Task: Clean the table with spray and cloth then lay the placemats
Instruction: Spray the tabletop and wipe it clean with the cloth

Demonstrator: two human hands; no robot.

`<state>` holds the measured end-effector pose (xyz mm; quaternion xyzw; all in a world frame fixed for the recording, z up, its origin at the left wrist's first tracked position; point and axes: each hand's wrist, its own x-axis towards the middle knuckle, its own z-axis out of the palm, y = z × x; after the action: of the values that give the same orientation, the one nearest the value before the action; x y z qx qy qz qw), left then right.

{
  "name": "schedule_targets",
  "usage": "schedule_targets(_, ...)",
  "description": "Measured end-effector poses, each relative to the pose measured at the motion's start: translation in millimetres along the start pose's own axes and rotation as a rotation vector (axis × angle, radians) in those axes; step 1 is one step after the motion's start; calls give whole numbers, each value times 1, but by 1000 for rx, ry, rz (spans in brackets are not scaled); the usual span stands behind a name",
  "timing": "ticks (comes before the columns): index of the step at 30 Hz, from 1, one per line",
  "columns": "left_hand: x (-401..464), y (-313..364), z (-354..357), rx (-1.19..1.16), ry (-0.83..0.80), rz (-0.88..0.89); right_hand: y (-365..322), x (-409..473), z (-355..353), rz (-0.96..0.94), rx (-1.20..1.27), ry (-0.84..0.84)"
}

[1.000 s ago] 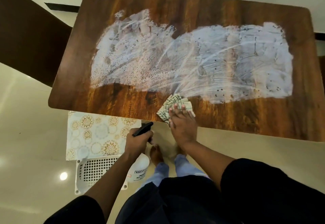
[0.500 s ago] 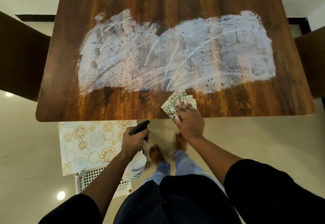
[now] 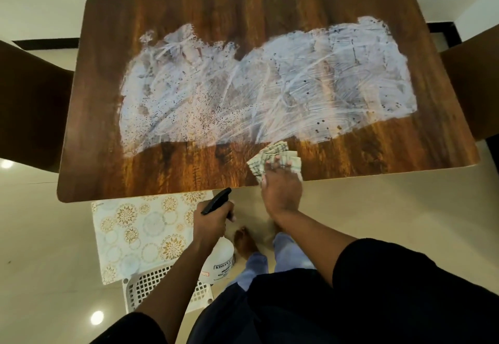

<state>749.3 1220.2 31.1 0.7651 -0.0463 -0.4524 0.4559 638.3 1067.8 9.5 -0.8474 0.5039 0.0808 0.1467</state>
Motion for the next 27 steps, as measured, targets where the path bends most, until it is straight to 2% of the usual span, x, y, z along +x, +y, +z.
schedule_targets(6, -2, -6, -19, 52, 86, -5, -58, -8, 21, -360, -9, -77)
schedule_targets(10, -1, 0, -12, 72, 77, -19, -14, 7, 10, -576, 60, -58)
schedule_targets(12, -3, 9, 0, 75, 47, -32, 20, 14, 7, -606, 50, -29)
schedule_targets(14, -4, 17, 9, 66, 22, -38, 47, 17, 5, -542, 69, 19)
schedule_targets(19, -6, 28, 55, 78, -47, -22, 134, 19, -10, -209, 157, 145)
schedule_targets(21, -7, 31, 73, 73, -60, -6, 161, 24, -16, -72, 179, 143)
schedule_targets(23, -7, 33, 90, 75, -80, 28, 169, 28, -21, 35, 191, 113)
schedule_targets(27, -4, 34, 119, 84, -68, 34, 134, 25, -27, 130, 115, 54)
